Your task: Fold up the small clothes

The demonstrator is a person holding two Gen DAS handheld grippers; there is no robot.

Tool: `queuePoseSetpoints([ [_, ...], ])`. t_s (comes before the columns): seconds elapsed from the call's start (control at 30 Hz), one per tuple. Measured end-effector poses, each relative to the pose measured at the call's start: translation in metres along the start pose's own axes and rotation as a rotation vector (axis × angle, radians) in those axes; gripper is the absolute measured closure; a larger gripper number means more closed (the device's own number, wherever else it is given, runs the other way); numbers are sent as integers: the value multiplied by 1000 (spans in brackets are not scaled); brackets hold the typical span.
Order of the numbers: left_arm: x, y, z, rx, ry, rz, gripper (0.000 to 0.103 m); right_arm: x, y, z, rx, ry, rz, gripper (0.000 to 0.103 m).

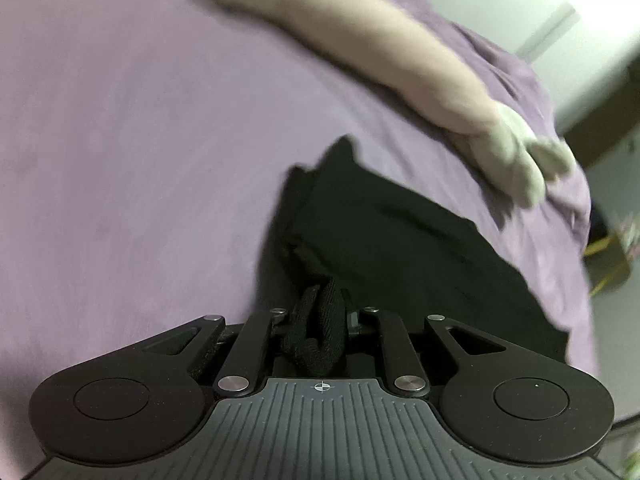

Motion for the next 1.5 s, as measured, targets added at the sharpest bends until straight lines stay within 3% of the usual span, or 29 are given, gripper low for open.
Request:
queuePoseSetpoints([
  [0.13, 11, 13, 65, -165, 102, 40, 88, 19, -6, 32, -59, 45, 38, 79],
  [0.23, 7, 39, 107, -143, 290, -12, 88, 24, -8, 50, -106, 73, 45, 79],
  [0.3, -4, 60, 122, -143, 315, -55, 87, 25, -7, 59, -122, 83, 36, 79],
  [0.4, -29, 91, 119, -136, 280, -153, 84, 26, -6, 66, -124, 93, 25, 79],
  [0.5, -16, 95, 109, -25, 417, -179, 66, 28, -5, 68, -119, 84, 12, 79],
  [0.57, 3, 93, 102, 34, 476, -208, 66, 27, -5, 67, -127, 67, 10, 78],
  [0.63, 26, 82, 92, 54, 506, -136, 63, 24, -5, 60, -135, 36, 4, 78],
  [0.73, 39, 68, 69, 22, 391, -28, 60, 15, -4, 40, -129, -36, -20, 76],
  [0.83, 24, 77, 56, -16, 267, -61, 61, 3, 3, 25, -152, -95, -72, 72],
  [0.93, 10, 92, 56, -9, 253, -91, 60, -6, 10, 16, -138, -112, -110, 72],
  [1.0, 8, 96, 56, 25, 316, -115, 45, -14, 15, 15, -126, -113, -149, 70],
  [1.07, 10, 94, 48, 83, 375, -140, 44, -21, 18, 17, -125, -117, -187, 70],
  [1.13, 12, 84, 32, 156, 379, -158, 49, -22, 13, 19, -143, -135, -179, 69],
  [1.23, 22, 69, 14, 192, 313, -99, 49, -28, -3, 20, -200, -183, -149, 54],
  [1.27, 22, 65, 13, 190, 301, -88, 47, -34, -6, 19, -218, -203, -152, 44],
  [1.3, 21, 63, 12, 193, 294, -91, 47, -42, -9, 18, -234, -227, -164, 42],
  [1.4, 12, 62, 20, 201, 305, -114, 47, -64, -11, 15, -244, -222, -189, 46],
  [1.5, -3, 61, 35, 167, 324, -127, 47, -71, -15, 2, -218, -261, -189, 62],
])
Point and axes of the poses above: each gripper's, at about its wrist camera, not at the fingertips, and x roughly against the way its jaws point, z to its right, y to its underside, the point moved 7 cm from there along -x, roughly the way its jaws point, and after that the axes turned 3 degrees about z, right-handed, at the moved point
